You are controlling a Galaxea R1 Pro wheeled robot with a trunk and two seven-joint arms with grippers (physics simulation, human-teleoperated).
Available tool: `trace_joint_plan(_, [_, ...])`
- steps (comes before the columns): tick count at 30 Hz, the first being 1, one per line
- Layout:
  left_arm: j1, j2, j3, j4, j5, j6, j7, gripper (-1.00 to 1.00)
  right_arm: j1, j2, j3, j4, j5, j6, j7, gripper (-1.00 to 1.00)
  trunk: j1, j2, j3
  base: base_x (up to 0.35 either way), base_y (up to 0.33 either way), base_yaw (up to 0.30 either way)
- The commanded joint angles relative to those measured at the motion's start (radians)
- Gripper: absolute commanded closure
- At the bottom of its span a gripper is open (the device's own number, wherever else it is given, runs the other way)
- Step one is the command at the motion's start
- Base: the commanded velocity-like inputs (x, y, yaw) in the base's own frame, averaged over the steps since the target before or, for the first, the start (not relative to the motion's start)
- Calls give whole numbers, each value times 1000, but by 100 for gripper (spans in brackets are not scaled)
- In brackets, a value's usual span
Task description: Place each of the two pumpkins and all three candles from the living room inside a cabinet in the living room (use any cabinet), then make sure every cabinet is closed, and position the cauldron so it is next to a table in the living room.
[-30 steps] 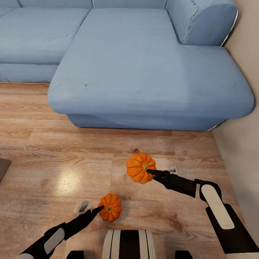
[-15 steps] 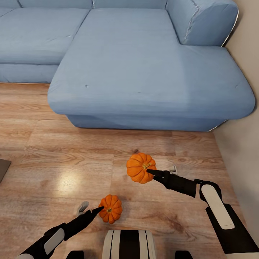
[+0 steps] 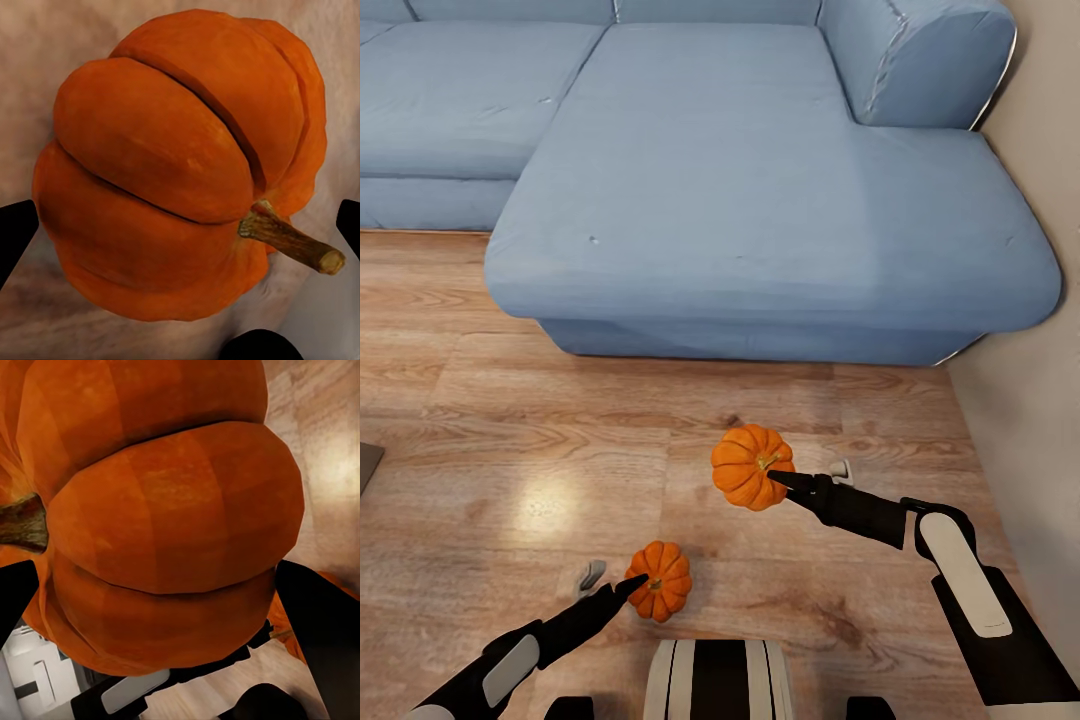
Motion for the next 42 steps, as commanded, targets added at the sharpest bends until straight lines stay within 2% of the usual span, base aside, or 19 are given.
trace_joint_plan(1, [0,1,-4,0,11,9,-1,-100,0,-1,0,0,8,2,10,100,0,0,-1,0,-5,0])
trace_joint_plan(17, [0,1,-2,1,12,10,0,-100,0,0,0,0,8,2,10,100,0,0,-1,0,-8,0])
trace_joint_plan(20, [0,1,-2,1,13,10,1,-100,0,0,0,0,8,2,10,100,1,-1,-12,0,0,0])
trace_joint_plan(26, [0,1,-2,1,13,9,2,-100,0,0,0,0,8,2,10,100,1,-1,-12,0,0,0])
trace_joint_plan(30, [0,1,-2,-1,13,8,2,-100,0,0,1,0,8,2,10,100,3,-2,-28,0,0,0])
trace_joint_plan(34, [0,0,-2,-1,12,8,2,-100,0,0,1,0,8,2,10,100,3,-2,-28,0,0,0])
trace_joint_plan(40, [0,-1,-2,-2,12,8,3,-100,0,0,1,0,7,2,10,100,6,-3,-51,0,0,0])
trace_joint_plan(42, [0,-2,-2,-2,12,8,2,-100,0,0,1,0,7,2,10,100,6,-3,-51,0,0,0])
